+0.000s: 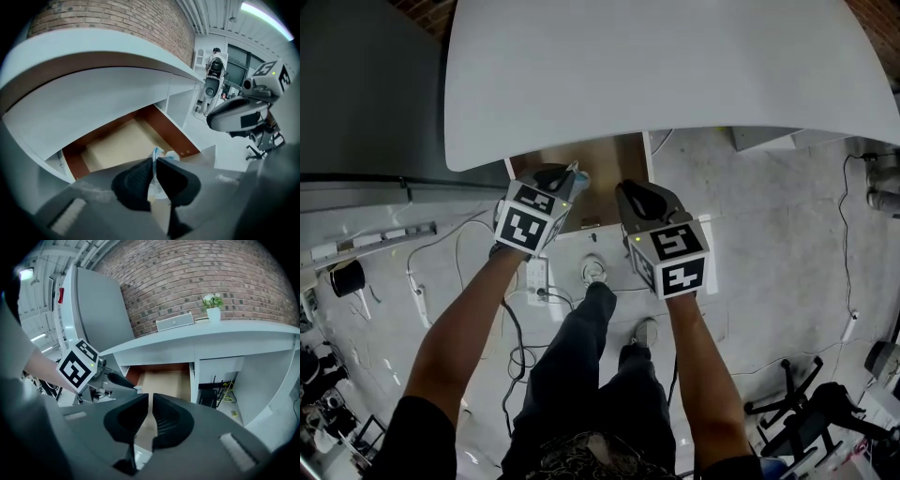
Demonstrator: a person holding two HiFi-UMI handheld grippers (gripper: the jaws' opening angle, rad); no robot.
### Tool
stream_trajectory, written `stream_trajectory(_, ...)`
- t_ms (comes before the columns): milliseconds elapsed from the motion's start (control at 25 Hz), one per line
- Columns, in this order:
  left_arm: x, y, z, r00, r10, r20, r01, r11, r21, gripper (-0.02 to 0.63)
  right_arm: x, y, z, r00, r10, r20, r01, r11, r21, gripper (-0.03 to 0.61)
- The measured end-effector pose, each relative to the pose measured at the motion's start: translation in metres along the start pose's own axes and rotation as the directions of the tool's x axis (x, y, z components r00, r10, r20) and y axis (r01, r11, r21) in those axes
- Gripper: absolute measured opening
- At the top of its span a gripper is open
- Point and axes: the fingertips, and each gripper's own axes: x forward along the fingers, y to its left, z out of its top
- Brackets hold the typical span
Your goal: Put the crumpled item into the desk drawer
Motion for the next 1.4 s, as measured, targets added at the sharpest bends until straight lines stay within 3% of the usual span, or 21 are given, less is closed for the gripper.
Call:
stream_trajectory(480, 0.023, -0.003, -0.004, 0.999, -0.026, -0.021, 0.026, 1.0, 0.007, 0.034, 0.006, -0.009, -0.002, 1.0, -0.002, -0.014, 0.002, 1.0, 0.011, 0.03)
stream_trajectory(760, 0.022, -0.018, -0.009, 0.999, -0.028, -0.042, 0.029, 0.999, 0.033, 0.076, 0.0, -0.005, -0.003, 1.0, 0.01, -0.007, -0.009, 1.0, 0.016, 0.028)
stream_trajectory(1120, -0.016, -0.018, -0.003, 1.0, 0.015, -0.012, -0.015, 1.0, 0.015, 0.077, -0.019, 0.012, 0.012, 0.999, 0.036, 0.016, -0.036, 0.999, 0.001, 0.028)
stream_trajectory(1400, -0.064, -0.033, 0.018, 0.996, 0.071, 0.059, -0.071, 0.997, -0.005, 0.077, -0.055, 0.026, 0.035, 0.997, 0.06, 0.049, -0.059, 0.998, -0.029, 0.028)
